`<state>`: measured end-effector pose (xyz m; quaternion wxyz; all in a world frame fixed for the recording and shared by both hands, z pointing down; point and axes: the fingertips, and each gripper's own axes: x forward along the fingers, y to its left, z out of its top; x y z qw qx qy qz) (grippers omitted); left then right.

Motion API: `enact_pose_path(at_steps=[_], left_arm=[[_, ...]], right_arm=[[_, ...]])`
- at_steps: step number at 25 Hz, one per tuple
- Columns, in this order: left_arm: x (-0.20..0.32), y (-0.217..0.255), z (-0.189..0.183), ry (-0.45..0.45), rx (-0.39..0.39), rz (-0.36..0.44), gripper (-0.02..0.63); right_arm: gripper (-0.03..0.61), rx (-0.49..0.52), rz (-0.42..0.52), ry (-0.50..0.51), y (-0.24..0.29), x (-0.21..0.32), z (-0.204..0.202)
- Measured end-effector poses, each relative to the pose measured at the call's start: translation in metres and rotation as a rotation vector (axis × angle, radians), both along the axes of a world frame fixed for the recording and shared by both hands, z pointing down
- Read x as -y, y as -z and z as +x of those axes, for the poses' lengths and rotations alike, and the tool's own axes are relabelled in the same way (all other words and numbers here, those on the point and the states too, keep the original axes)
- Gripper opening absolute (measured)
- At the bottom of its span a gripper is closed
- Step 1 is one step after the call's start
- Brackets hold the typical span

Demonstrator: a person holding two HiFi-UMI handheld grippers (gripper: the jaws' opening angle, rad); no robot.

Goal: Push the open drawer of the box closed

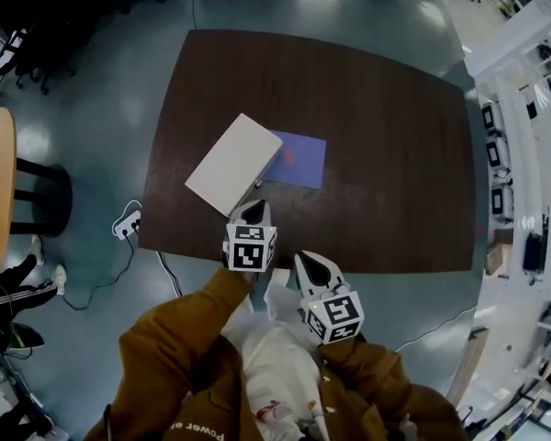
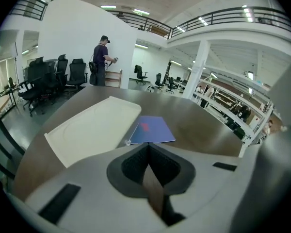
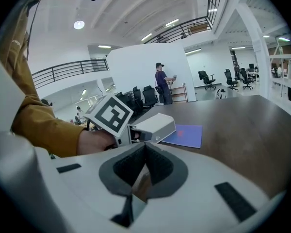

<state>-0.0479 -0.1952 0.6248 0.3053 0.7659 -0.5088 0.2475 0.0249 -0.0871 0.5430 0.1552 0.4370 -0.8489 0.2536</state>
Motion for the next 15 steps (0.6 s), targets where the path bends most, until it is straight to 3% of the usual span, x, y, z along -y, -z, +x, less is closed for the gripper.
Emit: enact_pose_path(at_steps=[5, 15], left_arm=[[-0.023, 0.041, -0.003, -0.031, -0.048, 0.046, 0.006], [-0.089, 0.109, -0.017, -0.101, -0.036, 0.129, 0.006]], right_arm=[[0.006, 0.003, 0.039, -0.008, 0.010, -0.003, -0.004], [0.006, 0.011, 0.105, -0.033, 0.032, -0.019, -0.022]])
